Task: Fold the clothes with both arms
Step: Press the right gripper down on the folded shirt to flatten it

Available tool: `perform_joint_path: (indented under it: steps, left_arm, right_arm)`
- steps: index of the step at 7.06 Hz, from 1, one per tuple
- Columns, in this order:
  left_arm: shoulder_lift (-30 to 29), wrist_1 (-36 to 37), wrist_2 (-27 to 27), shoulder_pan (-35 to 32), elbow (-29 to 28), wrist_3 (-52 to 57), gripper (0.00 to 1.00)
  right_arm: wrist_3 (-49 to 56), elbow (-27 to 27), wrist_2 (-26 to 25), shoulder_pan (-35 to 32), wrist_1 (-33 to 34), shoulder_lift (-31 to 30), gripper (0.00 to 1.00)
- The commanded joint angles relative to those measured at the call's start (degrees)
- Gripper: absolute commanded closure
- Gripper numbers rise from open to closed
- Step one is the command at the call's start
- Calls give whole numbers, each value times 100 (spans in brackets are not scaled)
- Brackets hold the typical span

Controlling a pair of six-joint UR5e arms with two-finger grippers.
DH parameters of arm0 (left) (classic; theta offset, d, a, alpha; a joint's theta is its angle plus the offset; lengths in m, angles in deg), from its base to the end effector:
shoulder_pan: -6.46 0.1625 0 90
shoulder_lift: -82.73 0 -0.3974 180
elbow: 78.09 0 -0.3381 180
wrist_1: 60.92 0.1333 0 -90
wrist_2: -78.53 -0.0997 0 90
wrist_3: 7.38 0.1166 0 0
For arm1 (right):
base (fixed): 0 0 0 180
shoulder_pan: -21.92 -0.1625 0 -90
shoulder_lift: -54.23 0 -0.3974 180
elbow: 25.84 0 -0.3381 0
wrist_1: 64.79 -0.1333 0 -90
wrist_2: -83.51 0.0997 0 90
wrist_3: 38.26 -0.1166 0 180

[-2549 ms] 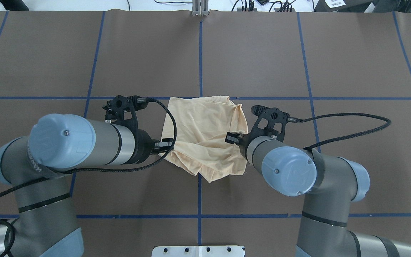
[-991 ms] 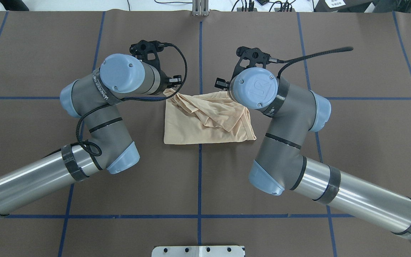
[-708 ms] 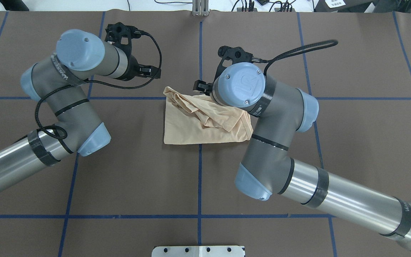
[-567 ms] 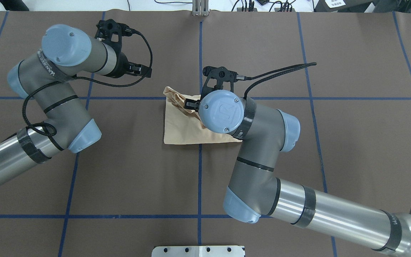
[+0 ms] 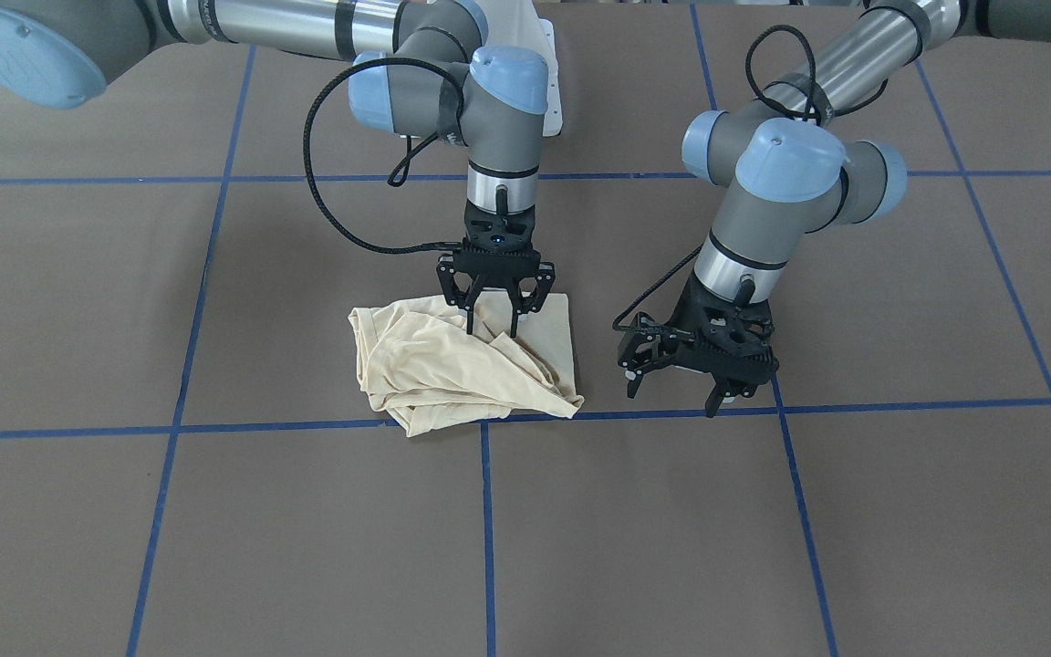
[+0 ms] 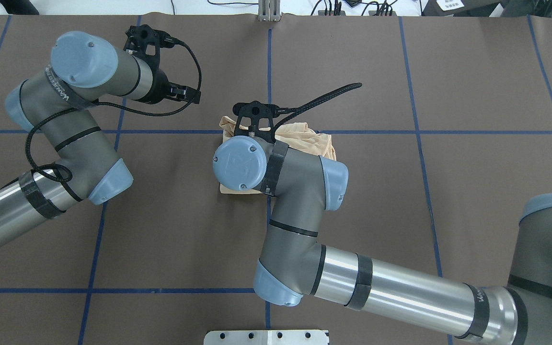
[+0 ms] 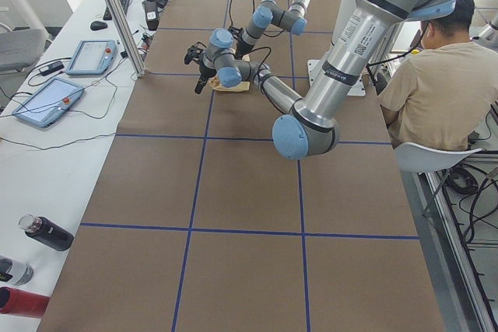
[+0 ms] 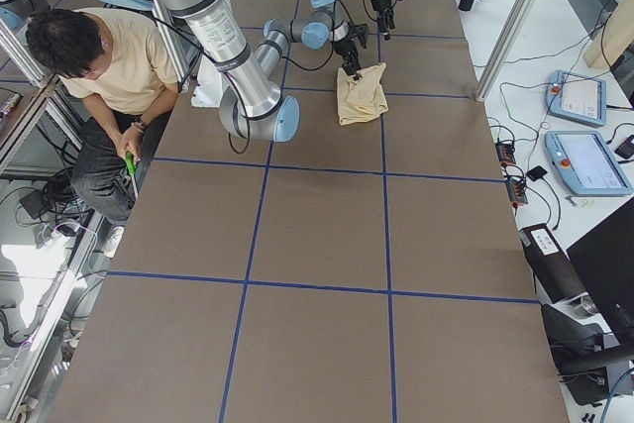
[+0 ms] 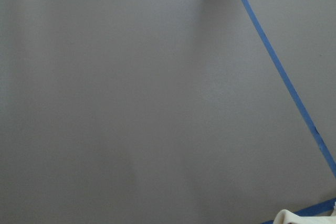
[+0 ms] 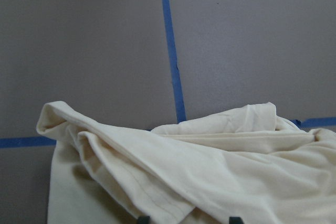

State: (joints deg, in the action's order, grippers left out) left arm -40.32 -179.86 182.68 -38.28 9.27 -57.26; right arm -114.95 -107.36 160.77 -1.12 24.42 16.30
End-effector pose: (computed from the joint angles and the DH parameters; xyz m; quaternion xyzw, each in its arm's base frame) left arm 0.3925 -0.5365 0.2963 0.2525 0.4348 0.0262 0.8640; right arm -0.5903 -0.4239 0.1852 0.2147 -0.3246 0.1198 0.9134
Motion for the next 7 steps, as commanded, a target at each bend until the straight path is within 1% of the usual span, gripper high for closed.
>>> perform_joint_path:
  steps: [1,2,3,5,6,7]
  left_arm:
    - [1,-7,0,0,0,-13,0]
    - [27,-50,0,0,0,-22,0]
    - [44,-112,0,0,0,-22,0]
    - [45,-121,0,0,0,-31,0]
    - [45,-121,9,-9,0,-48,0]
    - [45,-121,0,-9,26,-66,0]
  right_arm:
    - [313,146,-141,2,9,66,83]
    - [322,146,-246,2,9,66,100]
    - [522,172,-395,-50,0,57,100]
    - [988,242,-396,-435,-61,66,100]
    - [1242,556,-396,-594,-627,92,100]
    - [1297,1264,-423,-665,-1668,162,100]
